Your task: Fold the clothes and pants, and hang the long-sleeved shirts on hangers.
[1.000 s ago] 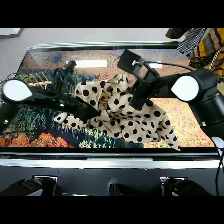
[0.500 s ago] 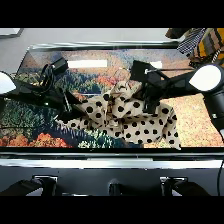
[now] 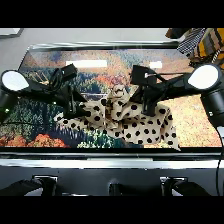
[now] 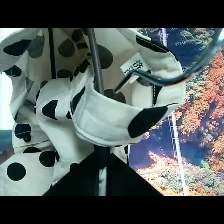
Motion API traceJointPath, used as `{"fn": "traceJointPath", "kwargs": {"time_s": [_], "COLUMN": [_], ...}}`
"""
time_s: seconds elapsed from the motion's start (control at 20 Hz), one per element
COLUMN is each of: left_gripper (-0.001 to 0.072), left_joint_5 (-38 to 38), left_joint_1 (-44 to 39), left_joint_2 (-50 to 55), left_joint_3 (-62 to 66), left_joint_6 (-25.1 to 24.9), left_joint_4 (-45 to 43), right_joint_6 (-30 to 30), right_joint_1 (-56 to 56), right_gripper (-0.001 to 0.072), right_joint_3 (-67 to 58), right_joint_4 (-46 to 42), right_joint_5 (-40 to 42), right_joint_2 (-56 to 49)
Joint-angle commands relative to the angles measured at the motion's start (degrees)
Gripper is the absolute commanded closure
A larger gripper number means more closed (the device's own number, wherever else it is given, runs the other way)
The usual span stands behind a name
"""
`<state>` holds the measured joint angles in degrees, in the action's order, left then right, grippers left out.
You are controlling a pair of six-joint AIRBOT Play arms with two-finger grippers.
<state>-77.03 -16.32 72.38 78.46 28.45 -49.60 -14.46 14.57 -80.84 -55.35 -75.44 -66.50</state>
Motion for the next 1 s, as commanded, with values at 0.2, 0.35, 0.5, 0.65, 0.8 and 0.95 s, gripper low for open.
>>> {"fn": "traceJointPath", "kwargs": {"time_s": [0.2, 0.35, 0.5, 0.65, 0.8, 0.95], "left_gripper": [0.0687, 0.0689, 0.0689, 0.069, 0.069, 0.069], "left_joint_5": [1.62, 1.62, 1.62, 1.62, 1.6, 1.6], "left_joint_1": [-1.62, -1.53, -1.53, -1.53, -1.53, -1.53], "left_joint_2": [3.28, 3.04, 2.75, 2.08, 1.38, 1.22], "left_joint_3": [0.02, 0.02, 0.02, 0.02, 0.02, 0.02], "left_joint_6": [-5.35, -5.33, -5.35, -5.64, -6.21, -6.21], "left_joint_4": [2.19, 3.32, 3.43, 3.58, 3.58, 3.58], "right_joint_6": [0.31, 0.22, -1.18, -7.82, -9.35, -8.35], "right_joint_1": [-0.02, -0.02, -0.09, -0.15, -7.63, -19.34], "right_gripper": [0.0696, 0.0592, 0.0315, 0.028, 0.0282, 0.0282], "right_joint_3": [0.02, 0.02, -0.11, -0.24, -0.24, -0.2], "right_joint_4": [1.29, 1.18, -1.64, -8.63, -7.98, 0.83], "right_joint_5": [0.15, 0.42, 3.65, 6.03, 5.25, 4.46], "right_joint_2": [-0.04, 0.2, 2.4, 6.1, 8.85, 8.33]}}
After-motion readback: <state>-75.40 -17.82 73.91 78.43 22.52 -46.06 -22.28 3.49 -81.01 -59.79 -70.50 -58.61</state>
